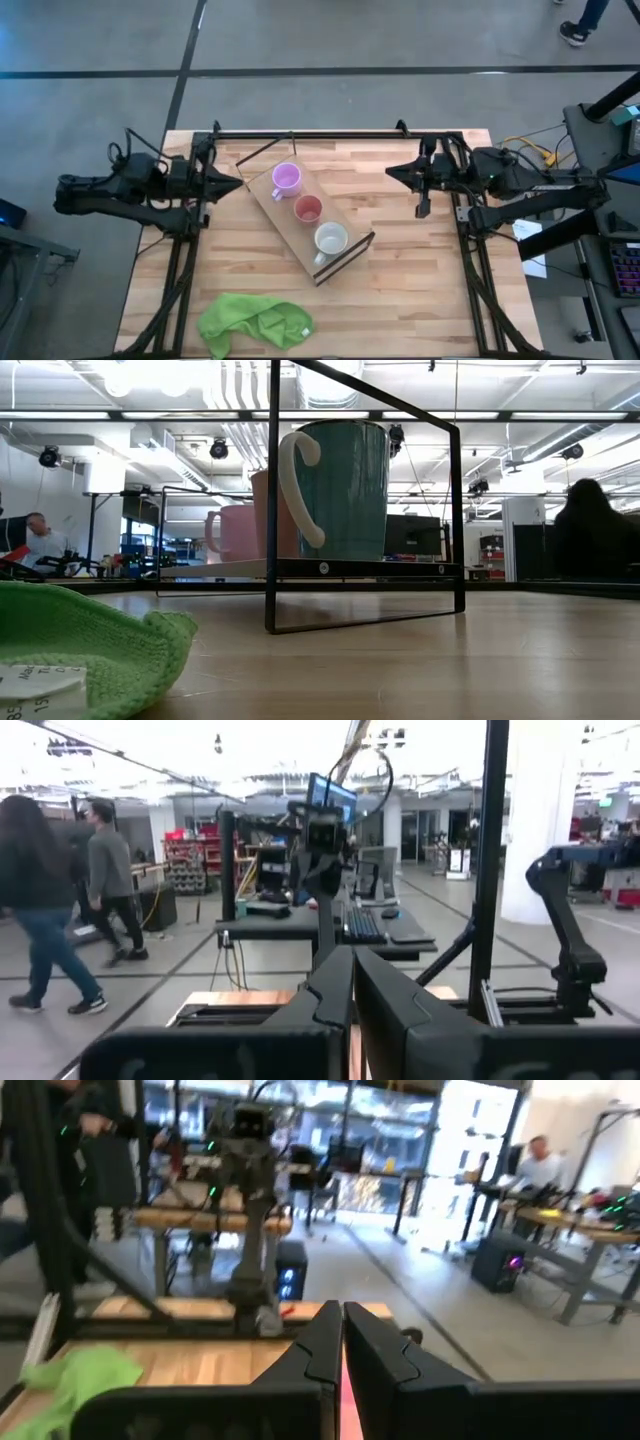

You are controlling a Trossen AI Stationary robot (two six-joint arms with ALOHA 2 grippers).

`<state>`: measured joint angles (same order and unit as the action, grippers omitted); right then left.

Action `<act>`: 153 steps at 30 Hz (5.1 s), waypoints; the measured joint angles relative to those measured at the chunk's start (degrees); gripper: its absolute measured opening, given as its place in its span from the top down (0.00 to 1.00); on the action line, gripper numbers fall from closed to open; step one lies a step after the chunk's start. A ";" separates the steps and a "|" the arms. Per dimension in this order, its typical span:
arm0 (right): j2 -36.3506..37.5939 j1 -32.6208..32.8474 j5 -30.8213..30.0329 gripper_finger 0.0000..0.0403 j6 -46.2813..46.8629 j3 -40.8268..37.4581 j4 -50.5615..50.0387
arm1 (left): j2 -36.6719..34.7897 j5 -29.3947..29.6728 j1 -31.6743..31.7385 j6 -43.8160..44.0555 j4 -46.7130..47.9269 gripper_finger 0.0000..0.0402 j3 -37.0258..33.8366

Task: Stack small to large cups/mugs on shelf
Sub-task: Return to Home Position

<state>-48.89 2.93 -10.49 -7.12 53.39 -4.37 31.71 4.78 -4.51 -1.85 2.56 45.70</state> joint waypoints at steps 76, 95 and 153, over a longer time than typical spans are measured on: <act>18.23 -9.57 19.45 0.98 10.62 -52.72 47.76 | -29.78 -0.96 -0.02 7.01 -23.37 1.00 -45.17; 18.76 -9.59 19.33 0.98 9.87 -52.88 40.31 | -30.08 0.33 0.00 4.37 -17.27 1.00 -45.29; 47.94 -9.46 18.37 0.98 18.51 -52.82 5.78 | -30.26 4.21 -0.02 4.48 -12.05 1.00 -45.43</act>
<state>-0.95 -6.52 7.88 11.39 0.58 1.41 1.45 8.98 -4.54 2.63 -9.49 0.27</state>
